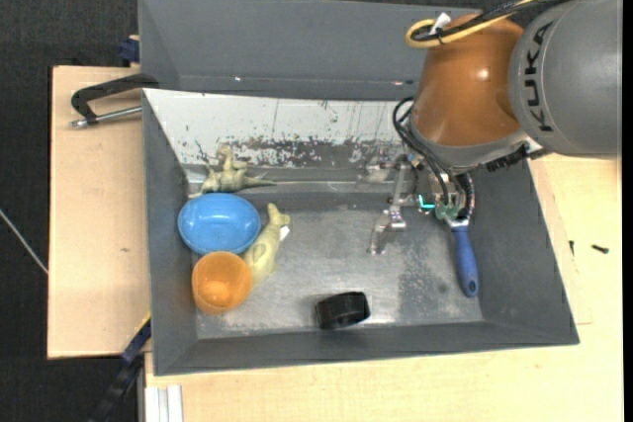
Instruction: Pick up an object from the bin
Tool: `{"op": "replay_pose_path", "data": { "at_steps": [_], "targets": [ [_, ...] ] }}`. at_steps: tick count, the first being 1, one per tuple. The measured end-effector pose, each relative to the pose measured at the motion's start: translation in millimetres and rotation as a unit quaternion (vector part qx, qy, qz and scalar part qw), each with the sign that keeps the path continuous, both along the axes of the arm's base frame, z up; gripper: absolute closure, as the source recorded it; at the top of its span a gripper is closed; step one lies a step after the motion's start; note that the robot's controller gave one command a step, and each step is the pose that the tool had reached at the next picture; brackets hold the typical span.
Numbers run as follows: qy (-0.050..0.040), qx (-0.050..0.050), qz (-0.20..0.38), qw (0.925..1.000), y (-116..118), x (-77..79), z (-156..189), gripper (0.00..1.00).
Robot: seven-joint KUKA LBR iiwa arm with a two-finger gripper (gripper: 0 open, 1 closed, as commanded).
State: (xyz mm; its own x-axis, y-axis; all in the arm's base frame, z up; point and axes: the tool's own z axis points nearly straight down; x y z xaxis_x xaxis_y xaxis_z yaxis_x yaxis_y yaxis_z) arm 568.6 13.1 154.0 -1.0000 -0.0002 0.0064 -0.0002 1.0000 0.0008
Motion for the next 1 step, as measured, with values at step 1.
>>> {"op": "replay_pose_path", "data": {
  "at_steps": [1],
  "targets": [
    [-0.0062,0.000,0.002,1.0000,59.4,25.2,-81.3,0.00]
  ]
}}
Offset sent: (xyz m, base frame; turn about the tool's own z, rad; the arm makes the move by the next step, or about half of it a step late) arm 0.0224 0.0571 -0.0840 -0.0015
